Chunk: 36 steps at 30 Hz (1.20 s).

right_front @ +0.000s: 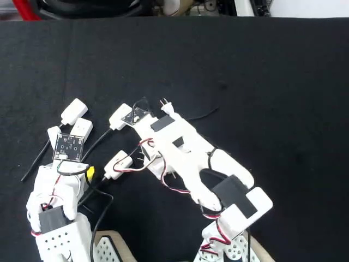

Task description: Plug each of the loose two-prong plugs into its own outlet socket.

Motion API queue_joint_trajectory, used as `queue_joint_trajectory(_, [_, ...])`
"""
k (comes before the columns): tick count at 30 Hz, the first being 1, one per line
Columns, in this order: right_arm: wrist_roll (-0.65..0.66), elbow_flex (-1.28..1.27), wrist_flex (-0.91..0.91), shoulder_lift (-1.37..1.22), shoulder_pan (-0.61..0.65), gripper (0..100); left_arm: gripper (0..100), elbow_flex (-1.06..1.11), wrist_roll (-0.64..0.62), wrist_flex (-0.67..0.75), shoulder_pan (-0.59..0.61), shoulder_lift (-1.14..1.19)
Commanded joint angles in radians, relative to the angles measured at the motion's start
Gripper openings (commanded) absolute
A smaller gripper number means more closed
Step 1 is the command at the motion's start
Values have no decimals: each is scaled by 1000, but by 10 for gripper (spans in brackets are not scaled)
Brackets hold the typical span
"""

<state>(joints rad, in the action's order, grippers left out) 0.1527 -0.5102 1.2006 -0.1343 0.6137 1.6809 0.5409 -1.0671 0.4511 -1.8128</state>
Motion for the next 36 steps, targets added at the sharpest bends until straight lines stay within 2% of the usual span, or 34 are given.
queue_joint_trajectory(1, [-12,62,0,22,12,198,324,19,8,8,1,-6])
queue_joint_trajectory(8, [-6,65,14,38,-6,190,324,19,8,8,1,-6])
queue_joint_trajectory(12, [-6,97,0,38,-77,39,324,19,8,8,1,-6])
queue_joint_trajectory(16, [-6,124,-18,38,-173,48,324,19,8,8,1,-6])
queue_joint_trajectory(21, [-6,127,0,47,-161,47,324,19,8,9,-1,-6])
queue_joint_trajectory(27, [6,-28,-29,297,-95,47,324,19,8,9,-1,-6])
queue_joint_trajectory(30, [92,-137,-41,478,-89,48,324,19,8,9,-1,-6])
queue_joint_trajectory(33, [120,-191,-80,601,-169,48,324,19,8,9,-1,-6])
queue_joint_trajectory(36, [120,-189,-137,616,-290,49,324,19,8,8,-10,-6])
